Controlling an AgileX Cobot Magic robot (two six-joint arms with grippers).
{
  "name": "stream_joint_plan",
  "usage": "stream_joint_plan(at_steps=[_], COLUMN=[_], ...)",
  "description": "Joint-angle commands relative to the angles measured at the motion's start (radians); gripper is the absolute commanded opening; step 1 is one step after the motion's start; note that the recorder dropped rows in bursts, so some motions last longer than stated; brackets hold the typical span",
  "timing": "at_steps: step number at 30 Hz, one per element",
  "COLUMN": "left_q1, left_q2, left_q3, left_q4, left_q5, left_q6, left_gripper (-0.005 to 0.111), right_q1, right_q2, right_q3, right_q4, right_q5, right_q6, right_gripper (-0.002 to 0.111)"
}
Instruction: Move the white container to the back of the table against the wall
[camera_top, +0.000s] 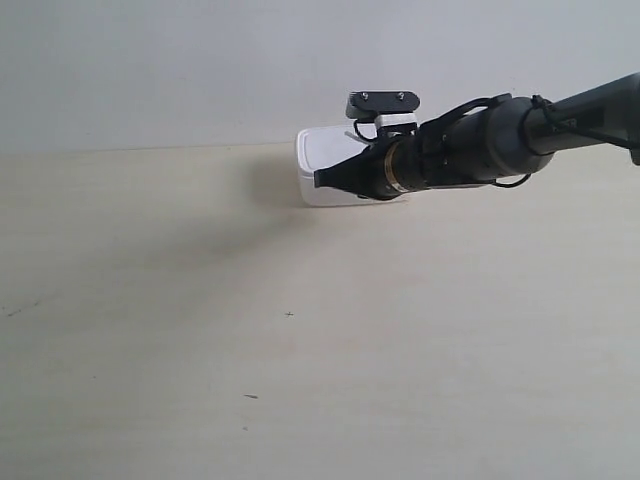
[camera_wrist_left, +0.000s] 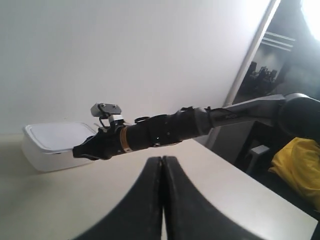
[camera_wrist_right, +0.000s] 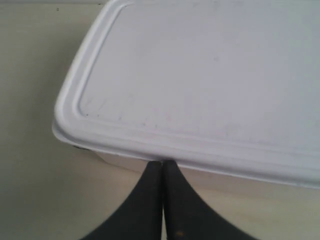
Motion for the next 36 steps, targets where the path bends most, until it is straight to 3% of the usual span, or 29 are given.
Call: stream_joint_plan(at_steps=[1, 9, 16, 36], left_q1=[0.002, 0.002, 0.002, 0.004], left_q2=[-0.141, -0.261, -0.261, -0.261], left_q3=[0.064, 0.104, 0.140, 0.243], left_q4=[-0.003, -0.067, -0.121, -0.130], left_q5=[-0.046, -0.195, -0.233, -0.119], left_q6=[-0.008, -0.008, -0.008, -0.006], left_gripper=[0.000, 0.000, 0.000, 0.000], right_q1=[-0.006, -0.006, -0.006, -0.006], right_q2=[0.016, 0.064, 0.090, 0.162], right_q3=[-0.026, -0.078, -0.121, -0.222], right_q4=[0.001, 0.001, 0.001, 0.005], right_q5=[0.003, 0.005, 0.031, 0.066], right_q6=[-0.008, -0.002, -0.002, -0.003], right_gripper=[0.000, 0.000, 0.000, 0.000])
